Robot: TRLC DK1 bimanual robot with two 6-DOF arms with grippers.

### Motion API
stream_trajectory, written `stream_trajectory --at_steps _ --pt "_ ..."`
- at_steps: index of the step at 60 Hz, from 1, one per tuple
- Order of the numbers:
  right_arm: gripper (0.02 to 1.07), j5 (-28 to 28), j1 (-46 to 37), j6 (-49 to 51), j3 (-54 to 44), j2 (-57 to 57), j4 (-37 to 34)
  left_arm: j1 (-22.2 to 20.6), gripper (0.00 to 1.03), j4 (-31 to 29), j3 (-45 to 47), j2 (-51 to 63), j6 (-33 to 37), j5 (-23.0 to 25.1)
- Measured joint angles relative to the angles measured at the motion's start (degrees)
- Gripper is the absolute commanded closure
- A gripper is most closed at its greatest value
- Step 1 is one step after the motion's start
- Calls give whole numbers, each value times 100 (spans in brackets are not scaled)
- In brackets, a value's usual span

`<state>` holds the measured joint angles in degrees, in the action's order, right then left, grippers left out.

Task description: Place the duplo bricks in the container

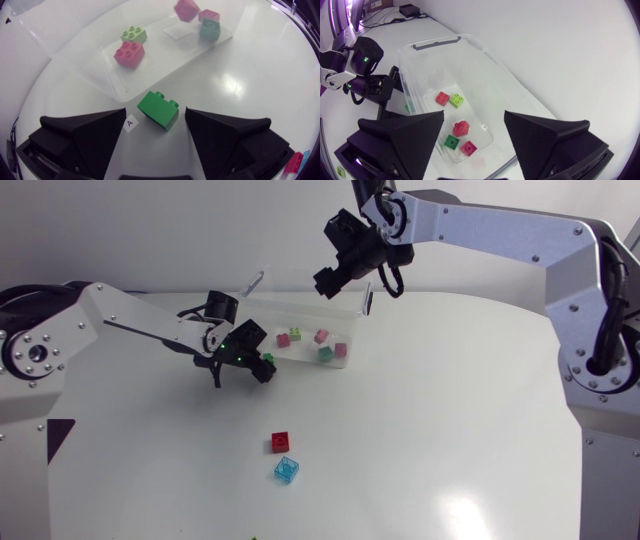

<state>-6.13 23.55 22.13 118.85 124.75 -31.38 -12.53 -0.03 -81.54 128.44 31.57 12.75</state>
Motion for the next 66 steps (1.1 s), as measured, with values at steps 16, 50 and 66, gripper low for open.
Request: stream_trajectory --at_steps 16,50,66 --pt "7 -2 0 0 74 20 0 11 35 66 -317 238 -339 -92" --pt "7 -2 2 0 -168 17 4 9 76 -57 175 -166 -459 -131" --pt "7 -2 2 -2 -234 -44 15 166 76 -542 929 -1589 -413 -63"
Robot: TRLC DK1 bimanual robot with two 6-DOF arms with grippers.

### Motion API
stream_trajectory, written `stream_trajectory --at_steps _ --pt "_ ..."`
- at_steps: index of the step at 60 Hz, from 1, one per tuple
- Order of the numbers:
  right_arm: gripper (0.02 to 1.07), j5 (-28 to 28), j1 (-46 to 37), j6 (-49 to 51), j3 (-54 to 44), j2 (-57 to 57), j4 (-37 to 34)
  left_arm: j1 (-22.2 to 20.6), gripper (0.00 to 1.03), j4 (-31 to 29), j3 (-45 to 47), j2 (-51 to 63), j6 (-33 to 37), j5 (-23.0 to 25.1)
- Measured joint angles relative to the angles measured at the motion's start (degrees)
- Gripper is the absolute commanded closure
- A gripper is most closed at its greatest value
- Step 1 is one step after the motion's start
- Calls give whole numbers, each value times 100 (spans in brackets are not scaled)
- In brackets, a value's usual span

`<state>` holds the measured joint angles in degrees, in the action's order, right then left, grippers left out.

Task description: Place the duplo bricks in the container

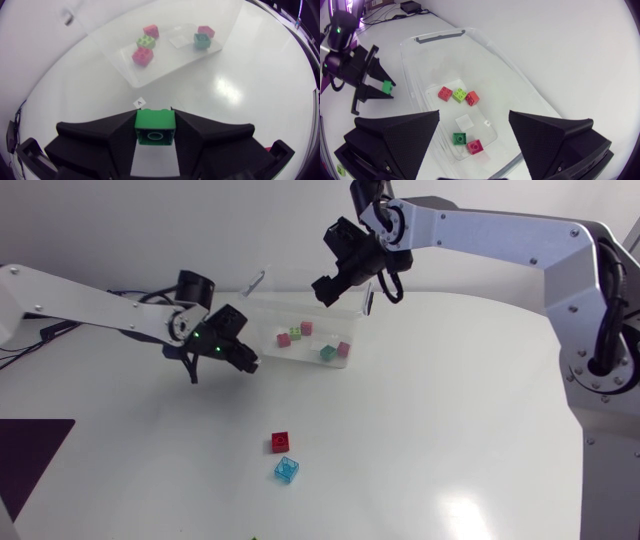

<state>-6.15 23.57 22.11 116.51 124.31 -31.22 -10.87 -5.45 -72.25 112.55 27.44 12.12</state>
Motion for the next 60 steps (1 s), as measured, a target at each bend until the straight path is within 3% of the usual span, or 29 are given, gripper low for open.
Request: stream_trajectory --at_steps 11,24,35,54,58,60 --pt "7 0 11 0 -240 -214 4 74 75 -302 -203 -850 0 46" --pt "7 15 11 0 -511 -529 17 33 75 -501 -1187 -824 -7 85" --pt "7 20 9 2 -741 -769 59 -52 74 -522 -2468 -234 -85 92" --pt "7 22 -2 2 -1141 -887 168 -131 72 -1248 -4430 1547 -153 109" --pt "7 22 -2 2 -1207 -896 190 -131 43 -1429 -4706 1845 -162 109" --pt "7 22 -2 2 -1237 -896 197 -131 23 -1473 -4784 1954 -179 109"
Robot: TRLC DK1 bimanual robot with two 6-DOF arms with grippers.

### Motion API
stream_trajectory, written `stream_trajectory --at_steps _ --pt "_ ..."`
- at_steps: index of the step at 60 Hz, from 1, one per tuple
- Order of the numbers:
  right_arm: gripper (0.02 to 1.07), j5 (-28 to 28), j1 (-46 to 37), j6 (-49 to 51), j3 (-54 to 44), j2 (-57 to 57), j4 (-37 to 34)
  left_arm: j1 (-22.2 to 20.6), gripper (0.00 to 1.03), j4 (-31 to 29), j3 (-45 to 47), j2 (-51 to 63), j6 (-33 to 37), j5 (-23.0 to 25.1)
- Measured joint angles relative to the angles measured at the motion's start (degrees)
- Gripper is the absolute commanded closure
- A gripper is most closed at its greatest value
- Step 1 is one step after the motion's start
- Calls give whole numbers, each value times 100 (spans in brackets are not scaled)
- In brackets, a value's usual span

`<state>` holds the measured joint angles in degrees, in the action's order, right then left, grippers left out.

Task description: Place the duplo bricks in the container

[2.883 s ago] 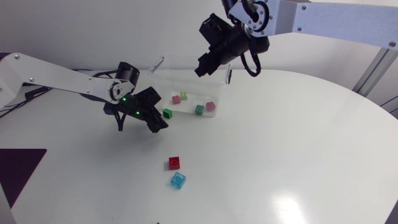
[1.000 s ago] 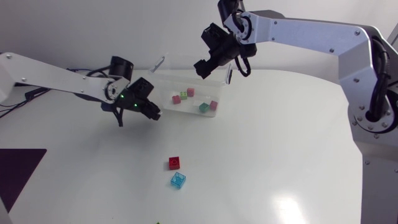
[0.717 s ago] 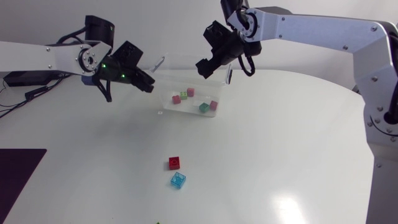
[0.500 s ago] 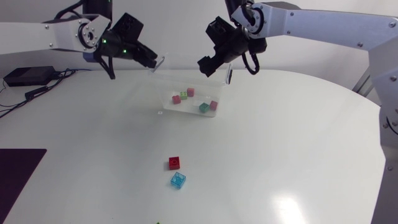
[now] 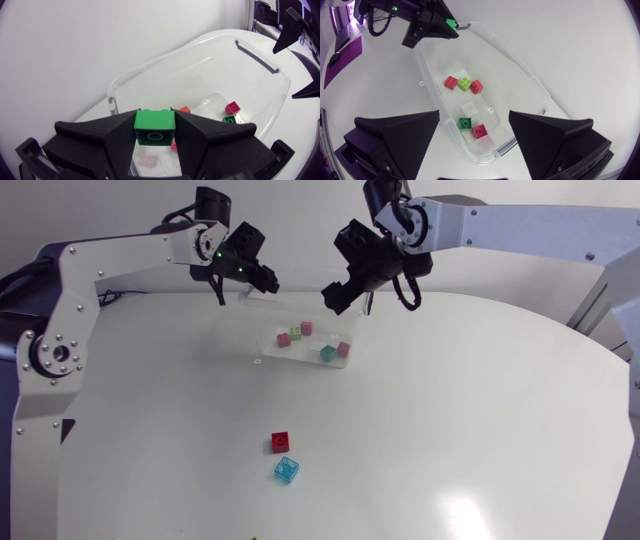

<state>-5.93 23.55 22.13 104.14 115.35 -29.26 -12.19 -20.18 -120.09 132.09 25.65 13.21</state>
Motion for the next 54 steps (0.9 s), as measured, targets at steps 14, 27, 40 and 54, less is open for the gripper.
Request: stream_trajectory --at_steps 14,27,40,54 --pt "7 0 -2 0 -28 -28 63 -39 5 -142 -9 55 -15 0" --pt "7 2 -2 0 -61 -227 74 -66 5 -269 186 -83 -15 -4" --pt "7 0 -2 0 -293 -450 74 -109 5 -337 848 -599 -13 -33" --pt "7 17 -44 0 -466 -627 72 -243 5 -334 1189 -966 -11 -192"
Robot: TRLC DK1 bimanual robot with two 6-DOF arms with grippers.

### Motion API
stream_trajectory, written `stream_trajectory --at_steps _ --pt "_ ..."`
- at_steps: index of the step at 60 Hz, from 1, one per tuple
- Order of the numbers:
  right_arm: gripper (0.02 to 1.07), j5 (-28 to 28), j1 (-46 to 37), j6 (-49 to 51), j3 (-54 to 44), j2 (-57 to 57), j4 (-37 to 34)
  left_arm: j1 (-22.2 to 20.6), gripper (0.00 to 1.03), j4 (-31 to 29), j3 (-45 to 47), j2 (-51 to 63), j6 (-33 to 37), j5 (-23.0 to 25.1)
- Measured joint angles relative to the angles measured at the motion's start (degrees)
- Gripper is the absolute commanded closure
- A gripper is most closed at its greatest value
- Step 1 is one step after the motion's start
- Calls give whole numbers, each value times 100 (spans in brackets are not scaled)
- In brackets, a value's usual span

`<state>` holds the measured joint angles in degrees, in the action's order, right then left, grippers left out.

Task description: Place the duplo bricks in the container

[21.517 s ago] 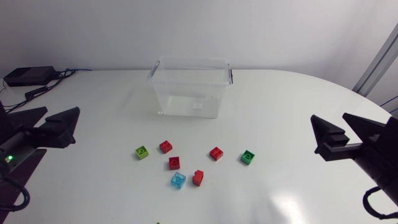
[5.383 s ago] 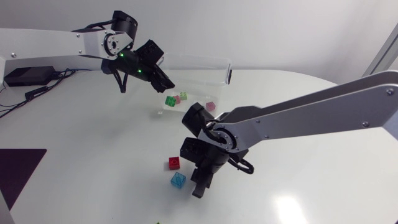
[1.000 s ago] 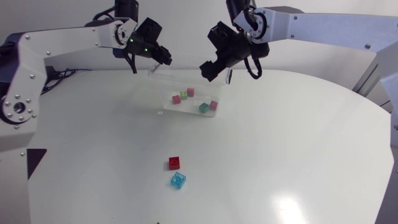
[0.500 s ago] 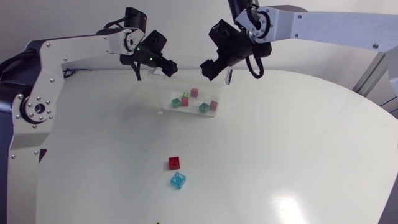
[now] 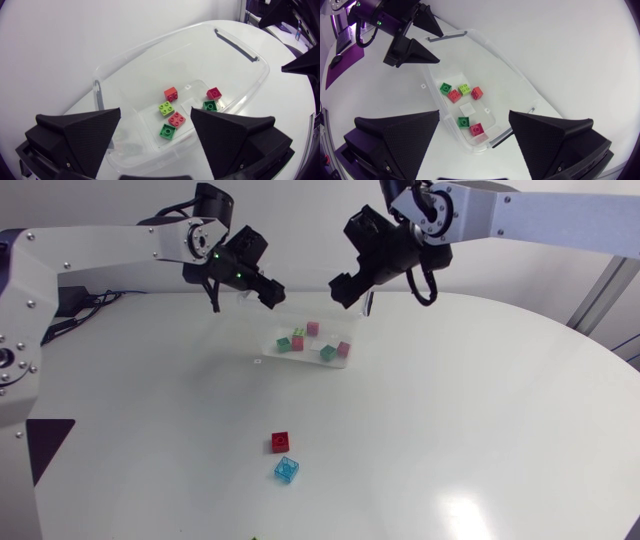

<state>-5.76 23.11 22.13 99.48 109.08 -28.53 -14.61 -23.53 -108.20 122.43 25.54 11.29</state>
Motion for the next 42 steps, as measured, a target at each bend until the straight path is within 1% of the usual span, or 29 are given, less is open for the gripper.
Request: stream_trajectory --at_steps 5,15,19,24,27,32,42 --pt "7 0 -37 2 -76 -114 0 -63 5 -9 7 -57 0 -90" --pt "7 -50 -46 48 -138 -330 -15 -162 5 -109 46 -262 0 -111" --pt "7 -293 -55 94 -129 -378 -118 -170 5 -122 168 -494 0 -114" --pt "7 -654 -76 170 -17 -356 -428 -166 5 -146 404 -903 0 -111" --pt "7 -831 -83 247 90 -313 -603 -131 5 -142 649 -1283 0 -111" --pt "7 -949 -50 389 181 -251 -684 -35 5 -129 1099 -1867 0 -111" --pt "7 -1156 160 601 612 125 -1137 337 5 13 2319 -2903 129 -114"
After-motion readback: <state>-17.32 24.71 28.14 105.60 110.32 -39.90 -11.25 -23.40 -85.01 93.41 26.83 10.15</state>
